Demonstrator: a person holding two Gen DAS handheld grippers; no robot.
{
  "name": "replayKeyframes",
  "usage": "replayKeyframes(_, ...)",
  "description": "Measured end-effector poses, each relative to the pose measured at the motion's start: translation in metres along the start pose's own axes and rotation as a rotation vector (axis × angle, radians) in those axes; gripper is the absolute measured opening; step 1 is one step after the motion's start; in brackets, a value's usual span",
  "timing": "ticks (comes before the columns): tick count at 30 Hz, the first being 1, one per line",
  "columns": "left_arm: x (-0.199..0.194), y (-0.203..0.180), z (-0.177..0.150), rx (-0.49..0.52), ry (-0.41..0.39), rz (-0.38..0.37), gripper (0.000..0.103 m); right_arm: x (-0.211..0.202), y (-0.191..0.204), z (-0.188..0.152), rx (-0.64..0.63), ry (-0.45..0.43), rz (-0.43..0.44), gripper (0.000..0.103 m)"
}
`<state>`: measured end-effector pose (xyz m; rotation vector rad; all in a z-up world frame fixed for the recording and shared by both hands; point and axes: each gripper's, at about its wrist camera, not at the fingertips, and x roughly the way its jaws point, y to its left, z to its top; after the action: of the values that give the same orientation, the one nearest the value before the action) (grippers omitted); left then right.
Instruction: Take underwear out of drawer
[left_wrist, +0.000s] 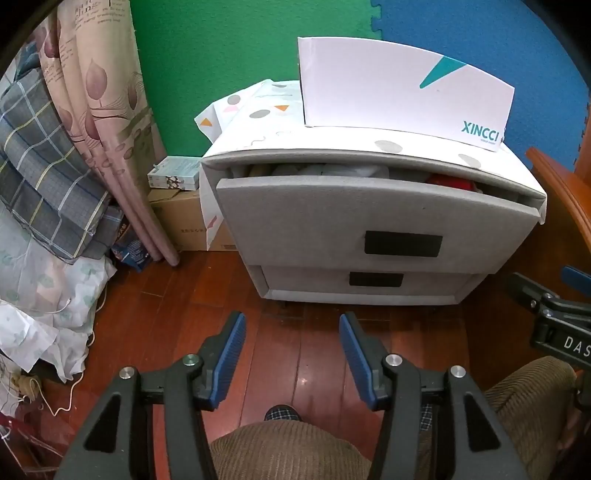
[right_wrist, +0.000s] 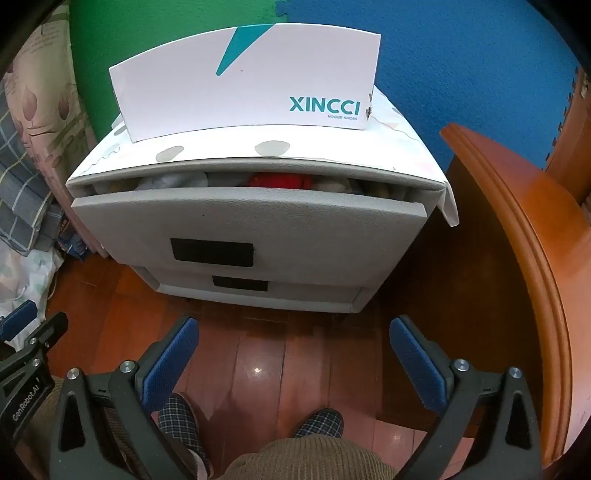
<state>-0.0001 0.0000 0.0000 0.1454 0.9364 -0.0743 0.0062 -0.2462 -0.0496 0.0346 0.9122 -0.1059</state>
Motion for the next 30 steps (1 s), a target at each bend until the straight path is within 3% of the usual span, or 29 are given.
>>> replayKeyframes(30,-0.0050,-0.0005,-0.0044,0.005,-0.005,0.007,0.054,-0.0003,-0.0037,-0.0010,0.004,-0.001,0.002,0.102)
